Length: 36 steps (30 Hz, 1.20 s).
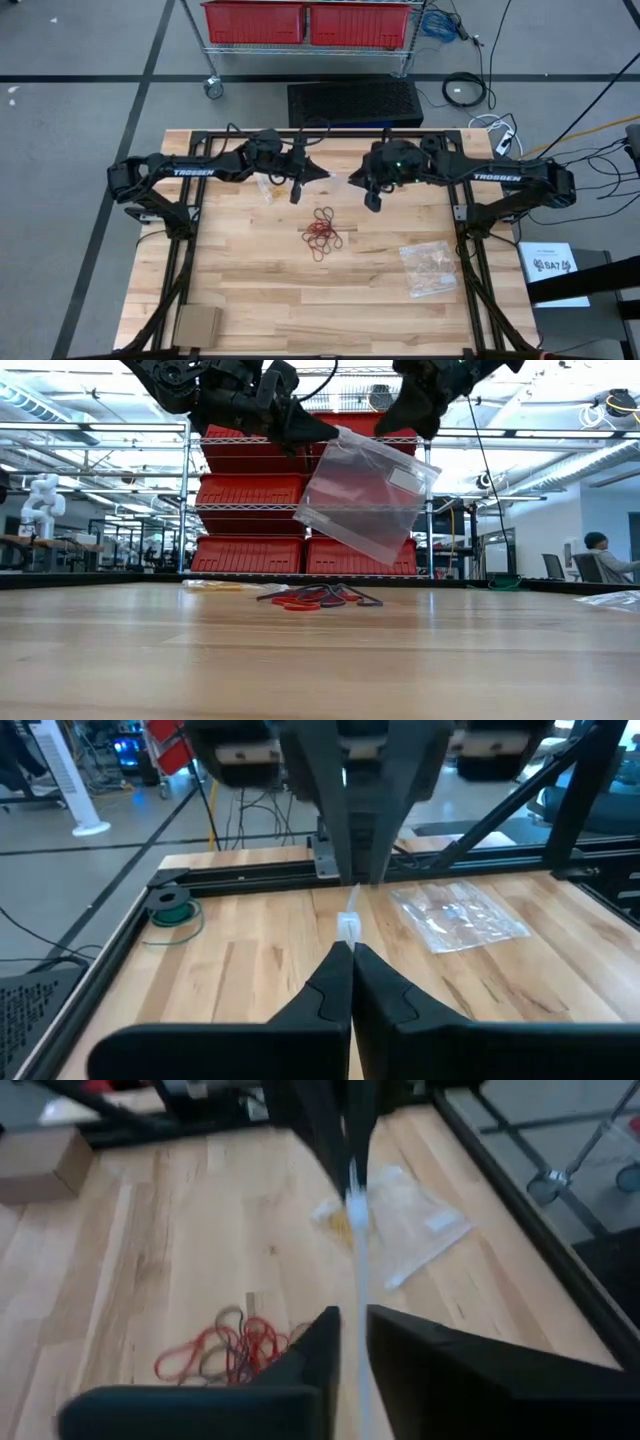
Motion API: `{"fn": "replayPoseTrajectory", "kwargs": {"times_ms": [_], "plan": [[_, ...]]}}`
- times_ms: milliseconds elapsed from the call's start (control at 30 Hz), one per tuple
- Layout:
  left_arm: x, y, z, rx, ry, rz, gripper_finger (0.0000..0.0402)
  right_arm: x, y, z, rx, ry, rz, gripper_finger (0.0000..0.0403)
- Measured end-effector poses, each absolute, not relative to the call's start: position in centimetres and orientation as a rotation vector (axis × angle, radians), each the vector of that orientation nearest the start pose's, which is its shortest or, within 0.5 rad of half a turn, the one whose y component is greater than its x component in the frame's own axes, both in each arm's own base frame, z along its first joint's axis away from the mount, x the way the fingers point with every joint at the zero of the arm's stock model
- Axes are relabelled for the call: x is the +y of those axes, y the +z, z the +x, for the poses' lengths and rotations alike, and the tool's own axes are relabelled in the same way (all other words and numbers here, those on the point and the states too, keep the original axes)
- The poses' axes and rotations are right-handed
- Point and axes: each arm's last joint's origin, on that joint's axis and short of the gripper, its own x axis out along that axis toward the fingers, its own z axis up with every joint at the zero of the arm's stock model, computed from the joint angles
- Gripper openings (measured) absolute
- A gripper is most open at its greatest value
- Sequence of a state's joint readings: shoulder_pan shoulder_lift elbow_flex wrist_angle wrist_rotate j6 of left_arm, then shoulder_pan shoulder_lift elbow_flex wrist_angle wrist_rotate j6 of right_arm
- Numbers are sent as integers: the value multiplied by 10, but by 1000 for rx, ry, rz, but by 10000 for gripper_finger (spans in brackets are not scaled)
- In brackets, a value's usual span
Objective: Sort rubber bands
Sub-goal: Open the top right transparent zip bag
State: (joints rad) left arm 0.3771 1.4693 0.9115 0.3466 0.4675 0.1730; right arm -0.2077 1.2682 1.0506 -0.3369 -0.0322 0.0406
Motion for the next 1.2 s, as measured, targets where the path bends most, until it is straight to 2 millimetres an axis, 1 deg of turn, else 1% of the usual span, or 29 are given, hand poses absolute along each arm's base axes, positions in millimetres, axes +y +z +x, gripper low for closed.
{"fn": "replayPoseTrajectory", "kwargs": {"times_ms": [133,233,367,500,600,733,1133,1200], "plan": [[107,268,306,184,-106,86,2,-57,322,274,479,-179,89,107],[107,268,306,184,-106,86,1,-58,321,282,486,-173,65,131],[107,268,306,182,-106,87,1,-63,308,301,546,-167,49,139],[107,267,306,187,-106,84,1,-67,307,318,561,-163,33,137],[107,266,306,205,-107,76,1,-68,312,324,570,-161,25,131],[107,265,306,209,-107,76,0,-71,316,324,599,-167,30,111],[108,265,306,210,-79,96,0,-73,312,320,657,-178,42,18],[108,265,306,213,-78,96,0,-73,311,319,668,-176,40,8]]}}
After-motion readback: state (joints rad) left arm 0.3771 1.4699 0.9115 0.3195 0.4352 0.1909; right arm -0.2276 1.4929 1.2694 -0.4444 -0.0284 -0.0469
